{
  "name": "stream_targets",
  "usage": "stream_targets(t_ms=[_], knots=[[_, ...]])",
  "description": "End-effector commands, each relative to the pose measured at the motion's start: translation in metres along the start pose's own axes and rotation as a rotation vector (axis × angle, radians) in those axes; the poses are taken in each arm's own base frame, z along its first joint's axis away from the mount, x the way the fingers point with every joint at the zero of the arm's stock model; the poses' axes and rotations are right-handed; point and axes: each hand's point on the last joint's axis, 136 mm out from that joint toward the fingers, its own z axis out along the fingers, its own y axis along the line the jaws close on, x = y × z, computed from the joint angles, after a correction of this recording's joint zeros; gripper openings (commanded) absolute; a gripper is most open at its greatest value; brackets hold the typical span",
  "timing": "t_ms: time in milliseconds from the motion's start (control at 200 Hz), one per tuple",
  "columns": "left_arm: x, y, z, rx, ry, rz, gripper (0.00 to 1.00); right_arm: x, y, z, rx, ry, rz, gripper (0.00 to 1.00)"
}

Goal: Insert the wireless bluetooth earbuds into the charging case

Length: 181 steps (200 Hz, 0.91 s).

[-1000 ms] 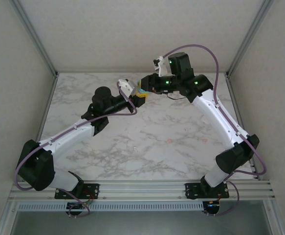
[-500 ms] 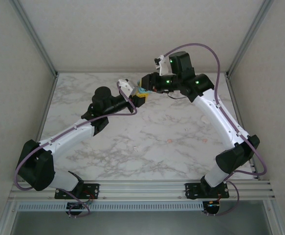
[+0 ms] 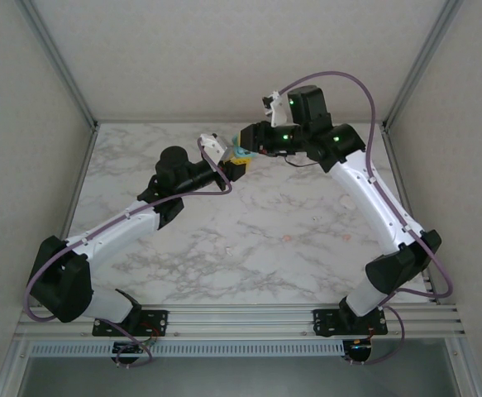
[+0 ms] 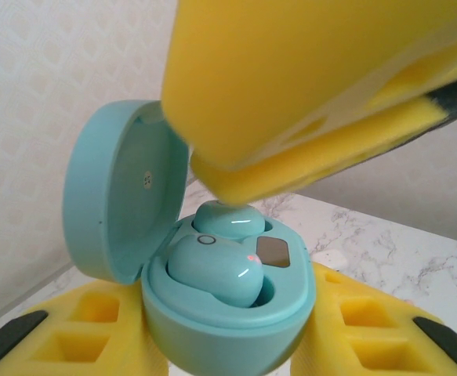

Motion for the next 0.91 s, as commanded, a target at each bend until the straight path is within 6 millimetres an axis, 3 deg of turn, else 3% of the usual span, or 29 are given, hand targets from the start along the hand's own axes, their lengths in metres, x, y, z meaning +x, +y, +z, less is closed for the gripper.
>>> stream_targets(t_ms=[0,240,481,666,766,901], knots=[[-0.024,-0.005,0.000,0.011,-0.064,0.038,0.24,-0.012,0.020,-0.033,-0.003,-0.109,-0.104,0.32],[-0.024,-0.014,-0.002,0.059,-0.055,0.046,0.24,-0.033,-0.018,-0.048,0.151,-0.203,-0.039,0.39],[-0.027,-0.026,-0.007,0.111,-0.041,0.061,0.24,-0.049,-0.024,-0.020,0.062,-0.087,0.055,0.47],[-0.030,-0.025,-0.008,0.101,-0.049,0.057,0.24,-0.039,-0.029,0.004,0.026,0.043,0.087,0.49],[-0.033,-0.022,-0.008,0.083,-0.062,0.054,0.24,-0.028,-0.036,0.007,0.045,0.090,0.082,0.49],[-0.034,-0.017,-0.008,0.053,-0.068,0.053,0.24,-0.011,-0.031,0.002,0.001,0.141,0.064,0.50]])
